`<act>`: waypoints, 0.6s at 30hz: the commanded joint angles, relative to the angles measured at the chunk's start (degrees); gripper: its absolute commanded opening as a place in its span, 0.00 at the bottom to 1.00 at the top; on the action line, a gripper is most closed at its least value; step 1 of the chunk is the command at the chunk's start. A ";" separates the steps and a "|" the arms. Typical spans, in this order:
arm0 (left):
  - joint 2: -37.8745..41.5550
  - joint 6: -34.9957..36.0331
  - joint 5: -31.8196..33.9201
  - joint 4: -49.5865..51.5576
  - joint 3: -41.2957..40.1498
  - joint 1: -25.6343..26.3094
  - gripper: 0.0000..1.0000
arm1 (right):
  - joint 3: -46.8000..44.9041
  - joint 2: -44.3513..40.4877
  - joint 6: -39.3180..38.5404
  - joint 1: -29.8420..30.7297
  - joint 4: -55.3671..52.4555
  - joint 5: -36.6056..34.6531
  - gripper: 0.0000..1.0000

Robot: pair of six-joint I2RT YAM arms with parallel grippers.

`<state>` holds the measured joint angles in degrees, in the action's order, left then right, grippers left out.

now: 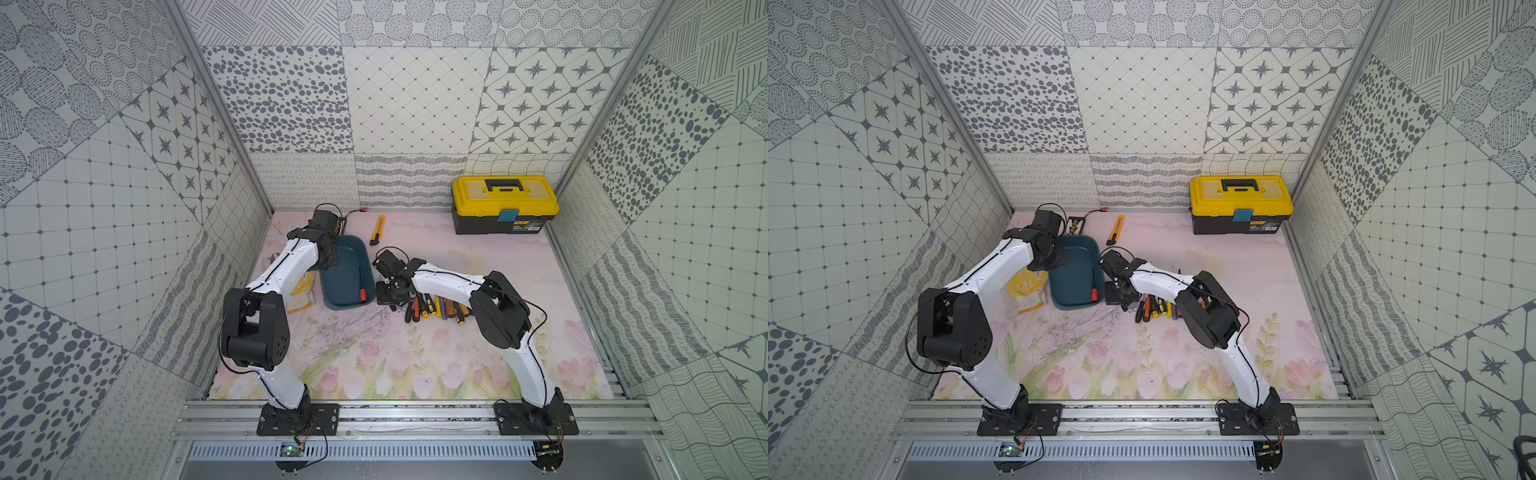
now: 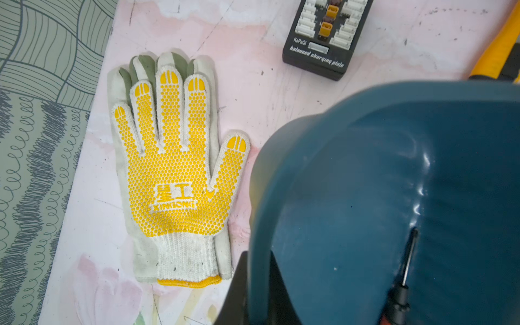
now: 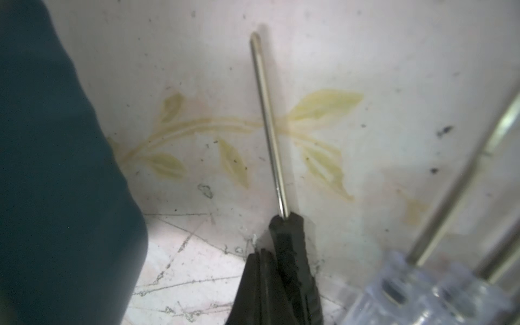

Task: Take out the screwdriver from the storage box
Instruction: Place the screwdriver at the center of the board.

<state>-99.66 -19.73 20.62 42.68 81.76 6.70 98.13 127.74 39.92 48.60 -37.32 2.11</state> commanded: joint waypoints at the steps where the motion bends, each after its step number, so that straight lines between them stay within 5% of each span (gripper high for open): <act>1: -0.45 -0.75 -1.72 0.60 1.28 -0.11 0.00 | -2.31 -2.14 0.07 -0.79 -1.70 -3.28 0.00; 12: -0.74 -0.83 -1.90 0.78 1.33 -0.11 0.00 | -2.02 -3.07 -0.78 -1.01 -1.26 -2.18 0.00; 18: -0.71 -0.75 -2.16 0.76 1.44 -0.11 0.00 | -2.61 -6.62 -7.27 -1.05 4.90 2.44 0.00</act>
<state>-100.14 -19.73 19.66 42.68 81.78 6.70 95.50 125.51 36.60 47.83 -35.97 2.90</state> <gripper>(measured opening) 0.106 0.044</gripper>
